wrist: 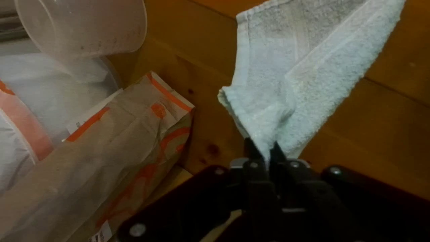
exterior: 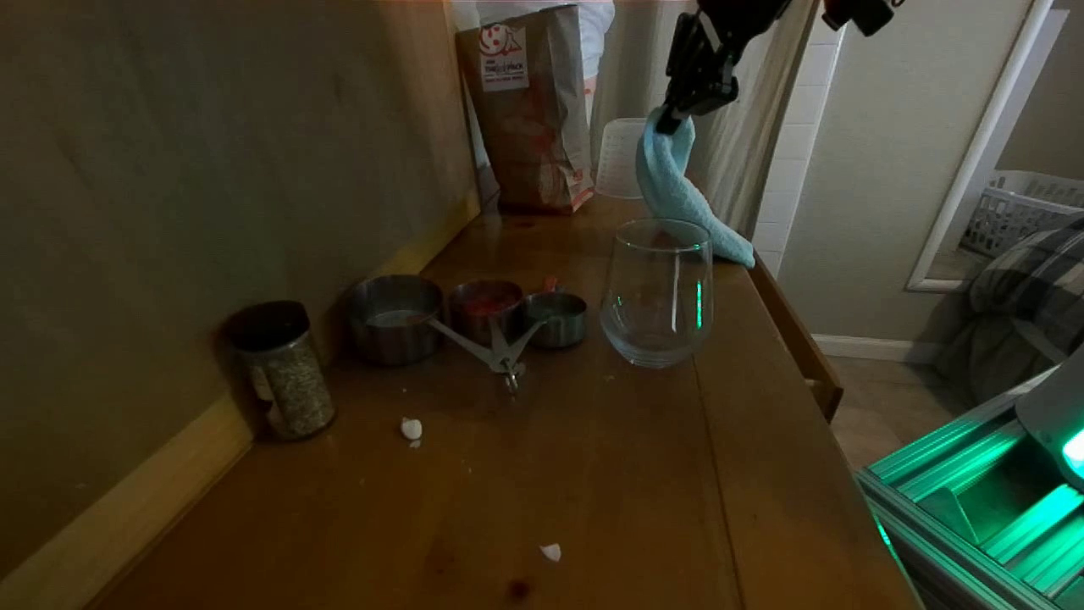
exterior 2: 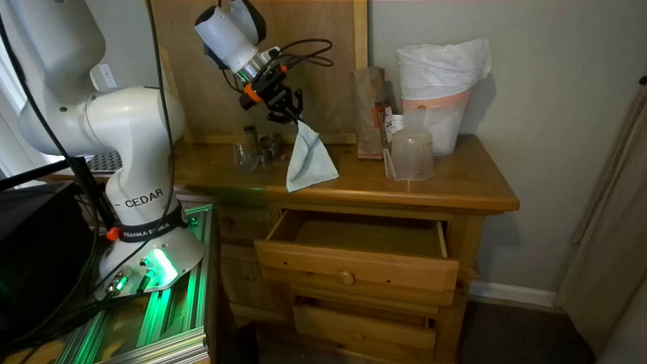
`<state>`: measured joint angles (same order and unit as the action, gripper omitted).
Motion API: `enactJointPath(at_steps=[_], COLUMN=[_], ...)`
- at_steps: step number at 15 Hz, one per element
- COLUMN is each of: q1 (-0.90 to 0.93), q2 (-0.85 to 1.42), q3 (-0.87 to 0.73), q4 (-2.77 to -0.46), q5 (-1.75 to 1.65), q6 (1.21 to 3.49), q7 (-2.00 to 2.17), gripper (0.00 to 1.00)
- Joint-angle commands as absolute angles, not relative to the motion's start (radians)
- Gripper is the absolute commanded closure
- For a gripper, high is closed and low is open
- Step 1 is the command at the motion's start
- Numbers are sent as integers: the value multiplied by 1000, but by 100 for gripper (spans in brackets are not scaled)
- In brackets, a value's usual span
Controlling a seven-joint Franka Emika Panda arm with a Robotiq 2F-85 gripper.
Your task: Open the top right drawer, remove the white towel from it and put it on the dresser
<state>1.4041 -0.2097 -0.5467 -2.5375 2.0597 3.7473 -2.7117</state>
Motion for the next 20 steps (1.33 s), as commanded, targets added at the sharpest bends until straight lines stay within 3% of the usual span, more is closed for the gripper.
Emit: enactJointPath(at_steps=[1,9,12,13,20], q1=[1531,1915,1975,1899,1904], q2=[-289,-561,-662,-504,-515], q3=[-696,-1055,-1132,-1128,-1131], q4=[-2527,-2490,-2461,-2488,-2497], q5=[2045,2018,1969,2006,1997], q6=[3866,4178,4387,4250,4225], q7=[-2772,-2775,-2786,-2784,-2719], gripper=[59,2,0,0,0])
